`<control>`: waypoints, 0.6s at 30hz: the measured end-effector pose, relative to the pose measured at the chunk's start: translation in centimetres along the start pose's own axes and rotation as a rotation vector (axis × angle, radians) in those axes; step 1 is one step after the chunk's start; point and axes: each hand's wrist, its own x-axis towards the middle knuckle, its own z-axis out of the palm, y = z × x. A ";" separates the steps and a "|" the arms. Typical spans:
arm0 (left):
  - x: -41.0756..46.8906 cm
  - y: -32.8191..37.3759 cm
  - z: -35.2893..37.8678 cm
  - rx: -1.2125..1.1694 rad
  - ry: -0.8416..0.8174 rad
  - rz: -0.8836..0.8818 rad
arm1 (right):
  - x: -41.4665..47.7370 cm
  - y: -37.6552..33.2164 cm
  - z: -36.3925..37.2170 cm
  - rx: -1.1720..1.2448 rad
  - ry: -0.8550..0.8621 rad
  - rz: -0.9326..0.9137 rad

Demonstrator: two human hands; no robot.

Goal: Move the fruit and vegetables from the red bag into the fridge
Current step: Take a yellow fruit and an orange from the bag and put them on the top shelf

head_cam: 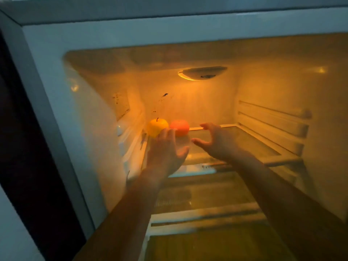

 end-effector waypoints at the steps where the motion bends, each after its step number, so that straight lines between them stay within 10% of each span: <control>1: -0.9 0.3 -0.4 -0.026 -0.007 0.037 | -1.4 -0.3 -0.6 -0.016 0.035 -0.024; 18: -16.2 4.4 -1.5 -0.258 -0.257 0.448 | -25.3 -3.8 -4.9 -0.182 0.141 0.221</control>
